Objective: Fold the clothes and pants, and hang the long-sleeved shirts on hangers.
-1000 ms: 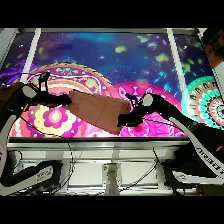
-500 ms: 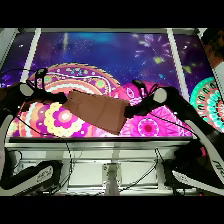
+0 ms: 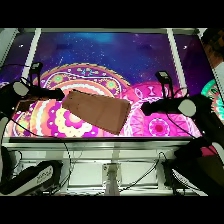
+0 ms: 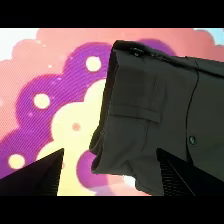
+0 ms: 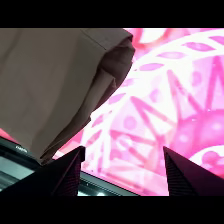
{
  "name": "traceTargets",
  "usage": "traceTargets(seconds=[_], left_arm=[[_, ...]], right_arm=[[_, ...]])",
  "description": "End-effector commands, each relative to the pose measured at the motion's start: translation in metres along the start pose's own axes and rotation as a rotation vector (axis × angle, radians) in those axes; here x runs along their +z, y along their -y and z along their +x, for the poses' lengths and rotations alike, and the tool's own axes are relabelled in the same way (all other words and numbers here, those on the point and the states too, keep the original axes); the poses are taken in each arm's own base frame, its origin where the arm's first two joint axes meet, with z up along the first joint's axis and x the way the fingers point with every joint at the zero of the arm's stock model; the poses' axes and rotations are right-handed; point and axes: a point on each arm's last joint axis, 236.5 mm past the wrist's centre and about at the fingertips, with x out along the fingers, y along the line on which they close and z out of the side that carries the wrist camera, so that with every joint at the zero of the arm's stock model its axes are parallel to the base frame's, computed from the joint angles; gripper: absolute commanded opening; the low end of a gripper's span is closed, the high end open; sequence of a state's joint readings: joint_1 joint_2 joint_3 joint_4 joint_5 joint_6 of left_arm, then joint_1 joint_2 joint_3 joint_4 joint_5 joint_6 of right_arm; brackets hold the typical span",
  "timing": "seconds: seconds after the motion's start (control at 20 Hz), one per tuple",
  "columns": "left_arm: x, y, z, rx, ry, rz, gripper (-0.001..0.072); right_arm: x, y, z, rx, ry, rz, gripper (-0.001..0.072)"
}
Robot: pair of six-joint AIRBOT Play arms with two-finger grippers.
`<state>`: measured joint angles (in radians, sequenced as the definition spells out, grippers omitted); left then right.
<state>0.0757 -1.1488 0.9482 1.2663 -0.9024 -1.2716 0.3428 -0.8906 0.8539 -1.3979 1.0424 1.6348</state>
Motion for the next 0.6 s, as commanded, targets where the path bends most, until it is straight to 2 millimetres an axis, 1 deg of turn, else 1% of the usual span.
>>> traceTargets(seconds=[0.0,0.05,0.1,0.15,0.2,0.3,0.35,0.45,0.5,0.55], left_arm=[[0.001,0.001,-0.001,-0.002,0.006,0.0,0.0656],[0.001,0.001,-0.001,-0.002,0.006,0.0,0.0656],[0.001,0.001,-0.001,-0.001,0.006,0.0,0.0656],[0.001,0.001,-0.001,-0.002,0.006,0.0,0.0656],[0.001,0.001,-0.001,-0.002,0.006,0.0,0.0656],[0.001,0.001,-0.001,-0.002,0.006,0.0,0.0655],[0.001,0.001,-0.001,-0.002,0.006,0.0,0.0655],[0.002,0.002,-0.001,-0.005,0.007,-0.003,0.0655],[0.002,0.004,-0.001,-0.014,0.009,-0.01,0.0655],[0.003,0.005,-0.001,-0.02,0.011,-0.015,0.0655]], right_arm=[[-0.023,-0.001,0.018,0.044,0.037,0.12,0.0542],[-0.03,-0.005,0.027,0.069,0.034,0.153,0.0542],[-0.035,-0.007,0.036,0.091,0.042,0.187,0.0523],[-0.037,-0.008,0.043,0.108,0.05,0.23,0.0415],[-0.04,-0.008,0.051,0.118,0.055,0.292,0.0394],[-0.044,-0.007,0.064,0.122,0.035,0.407,0.0417],[-0.047,-0.007,0.071,0.123,0.013,0.445,0.0416],[-0.057,-0.013,0.084,0.145,-0.049,0.497,0.0405],[-0.061,-0.019,0.091,0.17,-0.081,0.509,0.0387],[-0.063,-0.027,0.097,0.203,-0.107,0.522,0.0346]])
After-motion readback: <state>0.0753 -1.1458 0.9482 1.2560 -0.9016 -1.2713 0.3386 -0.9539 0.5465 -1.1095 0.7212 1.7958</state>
